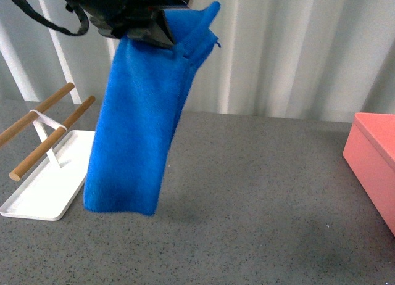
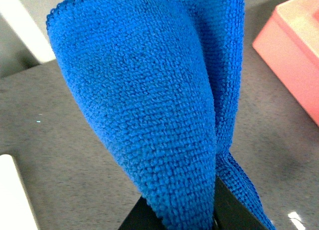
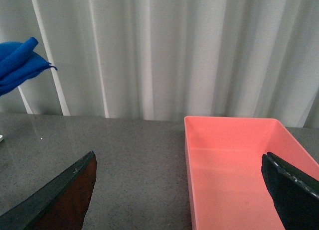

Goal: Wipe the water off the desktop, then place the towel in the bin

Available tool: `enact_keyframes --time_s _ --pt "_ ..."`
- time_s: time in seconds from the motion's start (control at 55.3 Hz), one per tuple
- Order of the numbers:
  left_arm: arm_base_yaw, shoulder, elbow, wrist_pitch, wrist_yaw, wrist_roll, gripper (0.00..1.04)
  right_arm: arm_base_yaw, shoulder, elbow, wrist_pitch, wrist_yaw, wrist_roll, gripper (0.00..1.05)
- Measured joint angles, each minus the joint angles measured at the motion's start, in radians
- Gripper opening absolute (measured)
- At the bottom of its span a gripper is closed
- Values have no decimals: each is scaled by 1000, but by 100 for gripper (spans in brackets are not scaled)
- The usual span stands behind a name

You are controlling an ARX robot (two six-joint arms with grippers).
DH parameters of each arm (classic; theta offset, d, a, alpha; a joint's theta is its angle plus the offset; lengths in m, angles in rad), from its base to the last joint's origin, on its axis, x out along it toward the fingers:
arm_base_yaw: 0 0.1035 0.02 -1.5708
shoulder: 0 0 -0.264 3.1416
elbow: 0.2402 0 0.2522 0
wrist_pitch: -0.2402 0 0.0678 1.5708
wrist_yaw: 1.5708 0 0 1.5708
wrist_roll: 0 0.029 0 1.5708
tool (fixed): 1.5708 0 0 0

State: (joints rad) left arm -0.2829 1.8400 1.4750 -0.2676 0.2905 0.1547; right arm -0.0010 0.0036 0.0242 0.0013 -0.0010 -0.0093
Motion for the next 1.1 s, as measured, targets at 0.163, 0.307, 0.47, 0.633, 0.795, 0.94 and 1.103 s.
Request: enact_keyframes --time_s 0.163,0.307,0.47,0.633,0.795,0.94,1.103 --pt "-102 -31 -61 110 28 -138 5 0 0 0 0 0 0 98" --pt "-149 -29 -46 145 35 -230 5 0 0 0 0 0 0 98" --pt "-168 -29 -8 162 42 -330 5 0 0 0 0 0 0 98" --pt "-178 -29 19 164 39 -398 5 -37 37 23 -63 -126 -73 98" --pt "-206 -31 37 165 31 -419 5 -171 548 150 264 -448 -477 98" --pt "-215 -31 48 156 19 -439 5 -142 1027 379 552 -412 -378 98" --pt "-220 -47 49 175 32 -473 5 -57 1218 470 531 -404 -180 98"
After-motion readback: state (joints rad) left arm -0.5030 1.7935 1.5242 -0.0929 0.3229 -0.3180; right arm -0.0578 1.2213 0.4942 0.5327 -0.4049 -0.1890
